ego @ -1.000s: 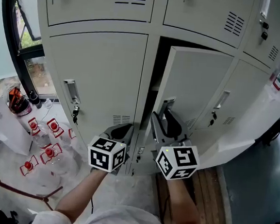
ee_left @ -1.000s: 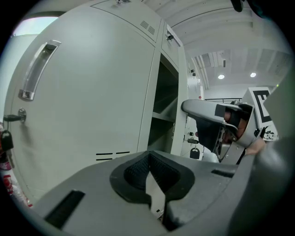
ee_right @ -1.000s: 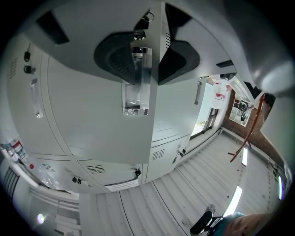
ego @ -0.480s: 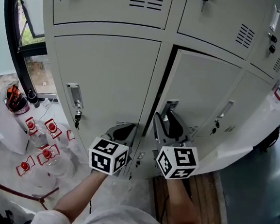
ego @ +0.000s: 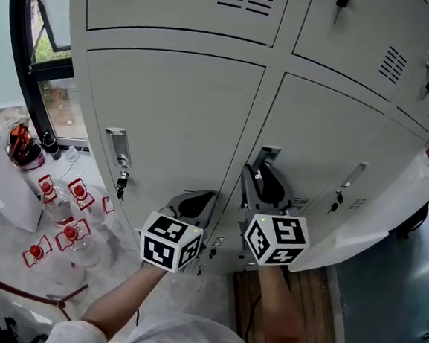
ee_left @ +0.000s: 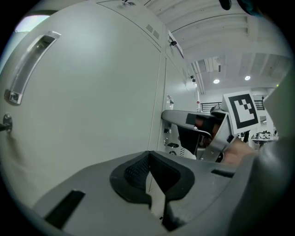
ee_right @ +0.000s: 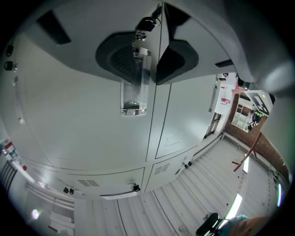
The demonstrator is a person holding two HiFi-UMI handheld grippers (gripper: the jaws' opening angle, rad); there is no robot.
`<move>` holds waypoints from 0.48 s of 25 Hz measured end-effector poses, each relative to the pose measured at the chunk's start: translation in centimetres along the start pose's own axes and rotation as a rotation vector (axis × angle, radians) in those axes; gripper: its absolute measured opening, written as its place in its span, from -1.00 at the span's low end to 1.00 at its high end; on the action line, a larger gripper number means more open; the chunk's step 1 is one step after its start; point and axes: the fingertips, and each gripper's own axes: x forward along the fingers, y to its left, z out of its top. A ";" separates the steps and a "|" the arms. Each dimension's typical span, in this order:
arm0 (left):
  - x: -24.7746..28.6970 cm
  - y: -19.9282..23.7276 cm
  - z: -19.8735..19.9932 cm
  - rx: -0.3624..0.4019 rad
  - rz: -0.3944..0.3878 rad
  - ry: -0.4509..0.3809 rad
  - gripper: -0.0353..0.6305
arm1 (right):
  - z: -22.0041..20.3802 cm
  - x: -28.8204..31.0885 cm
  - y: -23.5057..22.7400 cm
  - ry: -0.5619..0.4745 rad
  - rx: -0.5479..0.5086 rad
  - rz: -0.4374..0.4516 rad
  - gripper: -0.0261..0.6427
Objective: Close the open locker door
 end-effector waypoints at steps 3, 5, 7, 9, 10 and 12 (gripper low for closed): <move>0.0 0.3 -0.3 0.002 0.002 -0.001 -0.88 | -0.1 0.2 -0.2 -0.014 0.033 0.021 -0.55; -0.1 0.5 -0.7 -0.004 0.008 0.006 -0.88 | -0.2 0.2 -0.1 -0.016 0.043 0.035 -0.56; -0.2 0.6 -1.0 -0.009 0.013 0.009 -0.88 | -0.2 0.2 -0.1 -0.016 0.050 0.043 -0.57; -0.2 0.7 -0.9 -0.007 0.018 0.005 -0.88 | -0.1 0.2 -0.1 -0.024 0.053 0.042 -0.57; -0.3 0.8 -0.9 -0.006 0.022 0.004 -0.88 | -0.1 0.3 -0.1 -0.029 0.054 0.037 -0.57; -0.3 0.8 -1.1 -0.009 0.027 0.006 -0.88 | -0.2 0.3 0.1 -0.032 0.057 0.030 -0.57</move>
